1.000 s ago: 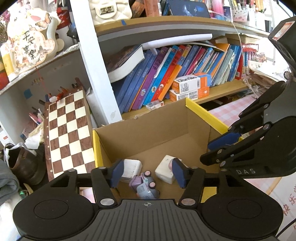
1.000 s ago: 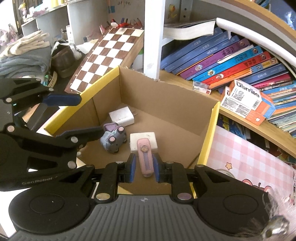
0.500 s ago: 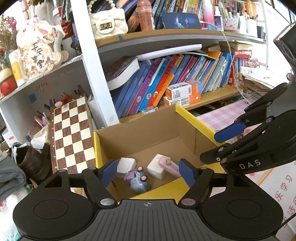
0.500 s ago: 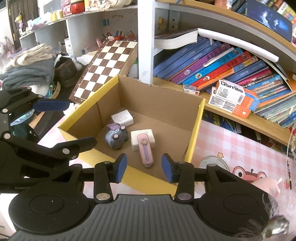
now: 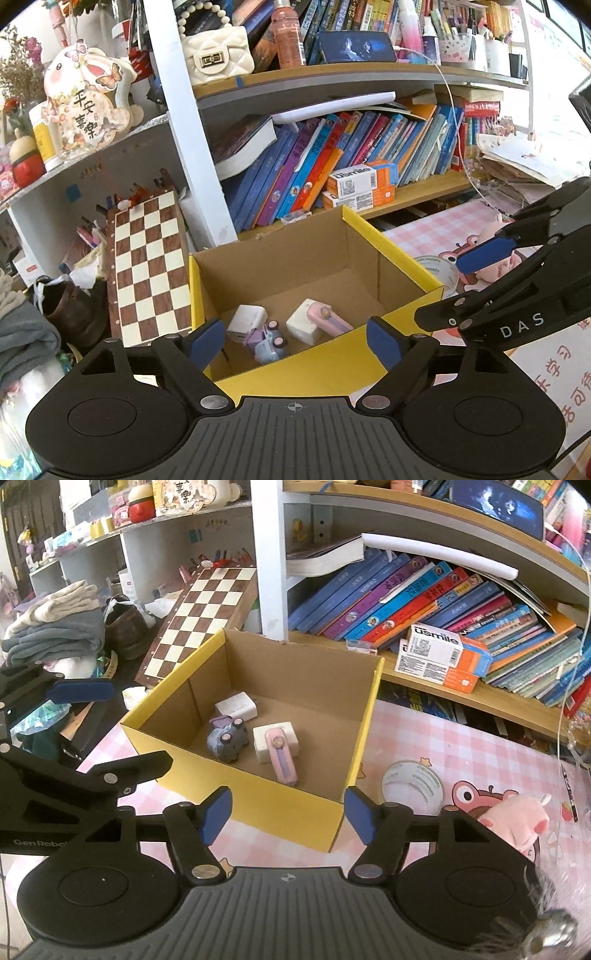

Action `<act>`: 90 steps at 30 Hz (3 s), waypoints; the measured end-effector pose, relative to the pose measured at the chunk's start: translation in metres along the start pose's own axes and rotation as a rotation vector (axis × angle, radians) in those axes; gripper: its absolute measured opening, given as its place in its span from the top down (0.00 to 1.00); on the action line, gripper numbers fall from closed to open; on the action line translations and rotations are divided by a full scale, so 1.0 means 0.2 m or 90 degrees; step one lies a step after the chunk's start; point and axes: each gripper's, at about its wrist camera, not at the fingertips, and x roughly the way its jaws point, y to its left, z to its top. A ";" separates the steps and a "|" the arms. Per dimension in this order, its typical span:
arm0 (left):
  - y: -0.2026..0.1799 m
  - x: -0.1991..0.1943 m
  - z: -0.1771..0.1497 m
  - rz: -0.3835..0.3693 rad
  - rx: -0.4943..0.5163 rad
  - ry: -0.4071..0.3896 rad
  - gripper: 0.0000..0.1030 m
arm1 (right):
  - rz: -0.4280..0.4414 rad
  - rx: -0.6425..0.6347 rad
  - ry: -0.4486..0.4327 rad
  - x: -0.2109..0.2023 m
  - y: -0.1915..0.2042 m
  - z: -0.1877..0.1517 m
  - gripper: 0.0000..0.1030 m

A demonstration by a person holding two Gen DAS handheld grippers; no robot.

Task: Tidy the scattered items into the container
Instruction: 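Open the right tool to drop the pink stick, then raise both tools out, then move both tools toward the pink plush pig and the tape roll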

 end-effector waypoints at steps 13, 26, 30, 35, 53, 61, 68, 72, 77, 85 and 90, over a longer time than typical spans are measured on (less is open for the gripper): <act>-0.09 -0.02 -0.01 0.016 -0.011 0.012 0.05 | -0.027 0.035 -0.009 -0.09 -0.11 -0.12 0.15; -0.23 -0.01 0.00 0.010 -0.008 0.026 0.05 | -0.047 0.076 -0.011 -0.16 -0.28 -0.24 0.07; -0.28 0.01 0.01 0.010 -0.005 0.031 0.05 | -0.048 0.086 -0.007 -0.16 -0.34 -0.27 0.06; -0.34 0.02 0.03 0.005 0.002 0.039 0.05 | -0.059 0.095 -0.002 -0.17 -0.42 -0.31 0.06; -0.66 0.10 0.09 -0.033 0.028 0.037 0.05 | -0.105 0.154 -0.007 -0.24 -0.74 -0.44 0.06; -0.78 0.16 0.15 -0.060 0.056 0.036 0.05 | -0.127 0.181 -0.012 -0.27 -0.88 -0.48 0.06; -0.88 0.22 0.20 -0.088 0.081 0.033 0.05 | -0.144 0.202 -0.015 -0.27 -0.99 -0.49 0.06; -0.92 0.26 0.22 -0.098 0.097 0.036 0.05 | -0.145 0.208 -0.011 -0.25 -1.04 -0.49 0.06; -0.96 0.32 0.23 -0.103 0.117 0.041 0.05 | -0.141 0.211 -0.001 -0.21 -1.07 -0.49 0.06; -1.01 0.43 0.24 -0.107 0.130 0.046 0.06 | -0.152 0.196 0.014 -0.12 -1.11 -0.49 0.06; -1.05 0.49 0.23 -0.102 0.157 0.055 0.06 | -0.160 0.175 0.014 -0.07 -1.12 -0.48 0.08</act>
